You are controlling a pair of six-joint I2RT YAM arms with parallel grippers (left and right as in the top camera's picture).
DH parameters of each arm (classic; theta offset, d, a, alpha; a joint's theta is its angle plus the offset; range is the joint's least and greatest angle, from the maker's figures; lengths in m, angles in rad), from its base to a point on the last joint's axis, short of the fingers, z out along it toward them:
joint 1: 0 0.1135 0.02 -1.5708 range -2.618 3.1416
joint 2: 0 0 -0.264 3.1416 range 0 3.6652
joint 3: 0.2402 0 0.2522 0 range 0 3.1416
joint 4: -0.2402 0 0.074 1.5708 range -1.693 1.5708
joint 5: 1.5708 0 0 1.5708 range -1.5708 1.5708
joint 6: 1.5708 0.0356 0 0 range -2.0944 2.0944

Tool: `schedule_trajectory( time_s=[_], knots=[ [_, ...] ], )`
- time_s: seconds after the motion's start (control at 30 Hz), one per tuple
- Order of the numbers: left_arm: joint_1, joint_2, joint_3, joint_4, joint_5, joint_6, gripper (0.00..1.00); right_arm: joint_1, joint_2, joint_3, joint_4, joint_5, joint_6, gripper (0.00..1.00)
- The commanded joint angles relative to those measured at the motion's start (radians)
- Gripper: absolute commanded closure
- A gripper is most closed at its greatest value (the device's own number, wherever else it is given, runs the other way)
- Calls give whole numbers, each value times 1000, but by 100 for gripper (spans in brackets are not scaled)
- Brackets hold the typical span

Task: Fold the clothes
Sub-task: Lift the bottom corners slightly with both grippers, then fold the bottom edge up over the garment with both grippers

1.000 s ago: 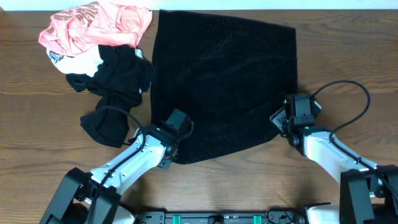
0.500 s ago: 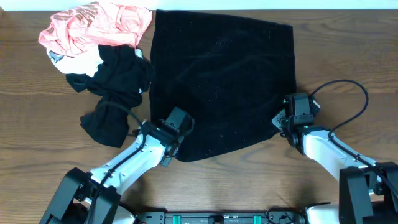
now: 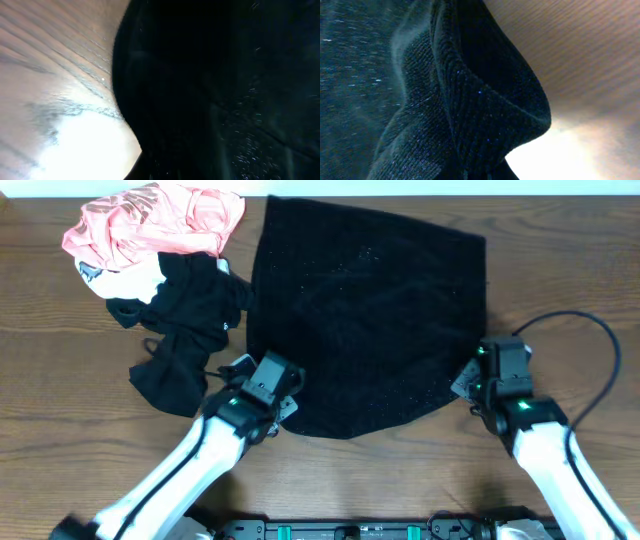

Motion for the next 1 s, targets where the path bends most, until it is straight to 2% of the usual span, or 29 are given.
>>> schedule_trajectory(
  time_s=[0.0, 0.3, 0.47, 0.7, 0.97],
  knots=[
    [5, -97, 25, -44, -48, 58, 94, -27, -98, 23, -59, 10, -32, 99],
    [5, -309, 49, -134, -185, 111, 94, -81, -328, 55, -301, -36, -32, 99],
    [5, -367, 95, -143, -185, 141, 94, -85, -414, 159, -473, -35, -32, 99],
    [5, -428, 135, -172, -185, 197, 94, -85, -436, 323, -689, -86, -37, 99],
    [4, -477, 215, -264, -184, 223, 94, -85, -439, 407, -848, -148, -36, 99]
  ],
)
